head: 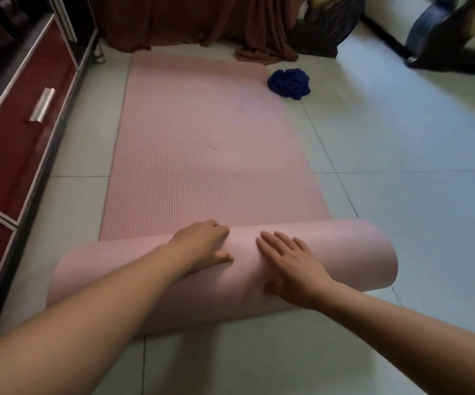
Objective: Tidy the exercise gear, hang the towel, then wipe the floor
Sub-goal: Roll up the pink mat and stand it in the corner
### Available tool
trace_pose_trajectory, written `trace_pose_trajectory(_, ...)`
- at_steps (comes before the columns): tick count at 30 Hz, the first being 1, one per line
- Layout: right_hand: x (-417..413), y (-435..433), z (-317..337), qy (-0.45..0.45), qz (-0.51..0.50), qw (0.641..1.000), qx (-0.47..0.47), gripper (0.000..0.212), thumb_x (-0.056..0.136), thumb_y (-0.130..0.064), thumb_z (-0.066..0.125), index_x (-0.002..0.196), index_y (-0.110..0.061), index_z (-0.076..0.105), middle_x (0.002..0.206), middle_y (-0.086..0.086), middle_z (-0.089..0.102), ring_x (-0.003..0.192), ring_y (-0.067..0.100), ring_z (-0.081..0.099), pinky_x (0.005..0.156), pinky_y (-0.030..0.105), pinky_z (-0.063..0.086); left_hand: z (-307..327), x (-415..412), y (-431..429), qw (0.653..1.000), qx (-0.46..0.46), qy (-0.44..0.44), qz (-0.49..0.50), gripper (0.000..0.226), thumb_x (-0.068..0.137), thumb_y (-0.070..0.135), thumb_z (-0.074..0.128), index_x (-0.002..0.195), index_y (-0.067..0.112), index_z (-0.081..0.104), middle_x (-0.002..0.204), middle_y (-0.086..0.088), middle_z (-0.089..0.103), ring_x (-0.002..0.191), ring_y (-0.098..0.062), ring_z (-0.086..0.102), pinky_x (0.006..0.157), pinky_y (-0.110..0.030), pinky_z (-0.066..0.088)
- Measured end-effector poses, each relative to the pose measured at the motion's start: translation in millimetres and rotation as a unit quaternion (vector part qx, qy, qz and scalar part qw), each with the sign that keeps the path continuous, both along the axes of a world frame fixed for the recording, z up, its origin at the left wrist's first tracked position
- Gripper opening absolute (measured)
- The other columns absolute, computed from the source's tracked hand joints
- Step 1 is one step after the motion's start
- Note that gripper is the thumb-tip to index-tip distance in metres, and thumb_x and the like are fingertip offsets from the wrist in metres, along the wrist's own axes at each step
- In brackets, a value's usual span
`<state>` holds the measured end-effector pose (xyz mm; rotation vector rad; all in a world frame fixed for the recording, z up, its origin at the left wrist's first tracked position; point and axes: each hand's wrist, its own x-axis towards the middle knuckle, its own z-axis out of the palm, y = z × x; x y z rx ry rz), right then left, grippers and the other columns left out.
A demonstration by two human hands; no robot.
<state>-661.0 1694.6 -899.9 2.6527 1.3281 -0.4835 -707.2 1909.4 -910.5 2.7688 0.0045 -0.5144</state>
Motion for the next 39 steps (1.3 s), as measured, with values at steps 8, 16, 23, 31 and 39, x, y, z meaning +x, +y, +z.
trace_pose_trajectory(8,34.8,26.1,20.8,-0.019,-0.017,1.000,0.017,0.075,0.078,-0.042,0.067,0.139,-0.020,0.030,0.145,0.002,0.030,0.131,0.023,0.030,0.099,0.034,0.033,10.3,-16.5,2.3,0.997,0.050,-0.049,-0.014,0.095,0.069,0.067,0.061,0.144,0.026,0.020,0.151,-0.001,0.021,0.136,-0.023,0.024,0.107,-0.046,0.029)
trace_pose_trajectory(16,94.3,48.9,7.3,0.016,-0.070,0.992,0.102,0.065,0.079,-0.049,0.066,0.133,-0.022,0.044,0.140,0.001,0.041,0.126,0.025,0.040,0.099,0.038,0.039,20.3,-3.8,8.1,0.991,0.130,-0.036,0.002,0.091,0.074,0.058,0.064,0.144,0.023,0.017,0.152,-0.003,0.017,0.137,-0.024,0.020,0.107,-0.045,0.031)
trace_pose_trajectory(23,155.9,66.1,-0.6,0.089,-0.127,0.981,0.113,0.079,0.070,-0.064,0.066,0.133,-0.021,0.045,0.134,0.001,0.047,0.123,0.024,0.046,0.098,0.038,0.042,23.6,27.8,-1.1,0.984,0.158,0.035,0.076,0.101,0.074,0.058,0.065,0.148,0.023,0.007,0.155,-0.003,0.008,0.141,-0.023,0.011,0.108,-0.049,0.030)
trace_pose_trajectory(31,138.1,55.8,-0.3,0.055,0.007,0.981,0.187,0.050,0.082,-0.054,0.057,0.118,-0.019,0.057,0.125,0.005,0.051,0.114,0.028,0.046,0.090,0.038,0.040,31.6,65.6,0.5,0.976,0.170,0.072,0.115,0.096,0.077,0.047,0.068,0.149,0.021,0.009,0.156,-0.001,0.010,0.141,-0.021,0.015,0.110,-0.039,0.030)
trace_pose_trajectory(39,122.6,29.4,-23.2,-0.029,0.089,0.985,0.144,0.095,0.072,-0.048,0.070,0.144,-0.013,0.018,0.149,0.012,0.017,0.135,0.031,0.018,0.108,0.046,0.020,23.6,86.6,9.2,0.981,0.174,0.035,0.077,0.078,0.082,0.037,0.066,0.145,0.018,0.024,0.149,-0.005,0.026,0.132,-0.027,0.034,0.104,-0.037,0.037)
